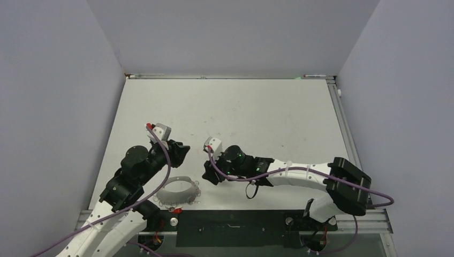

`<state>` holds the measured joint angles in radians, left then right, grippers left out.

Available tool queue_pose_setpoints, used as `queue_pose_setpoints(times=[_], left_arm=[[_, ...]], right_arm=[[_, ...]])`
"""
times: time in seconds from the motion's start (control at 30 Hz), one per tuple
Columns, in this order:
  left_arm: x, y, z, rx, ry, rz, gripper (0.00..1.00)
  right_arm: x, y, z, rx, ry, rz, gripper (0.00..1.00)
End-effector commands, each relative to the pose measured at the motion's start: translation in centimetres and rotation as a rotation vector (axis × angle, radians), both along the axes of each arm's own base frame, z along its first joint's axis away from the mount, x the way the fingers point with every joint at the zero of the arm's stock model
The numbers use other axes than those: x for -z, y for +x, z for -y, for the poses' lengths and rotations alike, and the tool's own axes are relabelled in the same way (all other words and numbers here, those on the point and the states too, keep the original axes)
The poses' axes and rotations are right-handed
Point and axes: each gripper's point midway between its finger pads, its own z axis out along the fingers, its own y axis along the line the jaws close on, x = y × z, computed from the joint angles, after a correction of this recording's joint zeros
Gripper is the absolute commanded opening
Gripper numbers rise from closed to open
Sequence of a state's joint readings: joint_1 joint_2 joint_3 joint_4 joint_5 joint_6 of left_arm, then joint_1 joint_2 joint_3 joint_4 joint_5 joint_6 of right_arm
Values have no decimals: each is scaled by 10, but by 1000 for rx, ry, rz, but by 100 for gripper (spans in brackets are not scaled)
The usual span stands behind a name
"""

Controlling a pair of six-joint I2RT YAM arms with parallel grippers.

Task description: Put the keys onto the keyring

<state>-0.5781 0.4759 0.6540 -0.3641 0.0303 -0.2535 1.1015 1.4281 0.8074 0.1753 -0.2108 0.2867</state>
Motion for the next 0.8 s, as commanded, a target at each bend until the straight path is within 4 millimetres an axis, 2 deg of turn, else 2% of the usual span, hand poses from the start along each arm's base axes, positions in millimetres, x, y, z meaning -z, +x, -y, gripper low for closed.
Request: queue_pose_setpoints(times=[0.0, 0.1, 0.3, 0.77], left_arm=[[-11, 8, -16, -93, 15, 12, 35], [-15, 6, -16, -86, -2, 31, 37], [-15, 4, -16, -77, -2, 39, 38], [-18, 2, -16, -62, -7, 52, 39]], right_arm=[[11, -12, -20, -134, -47, 36, 42], [33, -17, -25, -261, -91, 39, 41], [49, -13, -36, -426, -87, 33, 39], [91, -12, -52, -597, -59, -78, 34]])
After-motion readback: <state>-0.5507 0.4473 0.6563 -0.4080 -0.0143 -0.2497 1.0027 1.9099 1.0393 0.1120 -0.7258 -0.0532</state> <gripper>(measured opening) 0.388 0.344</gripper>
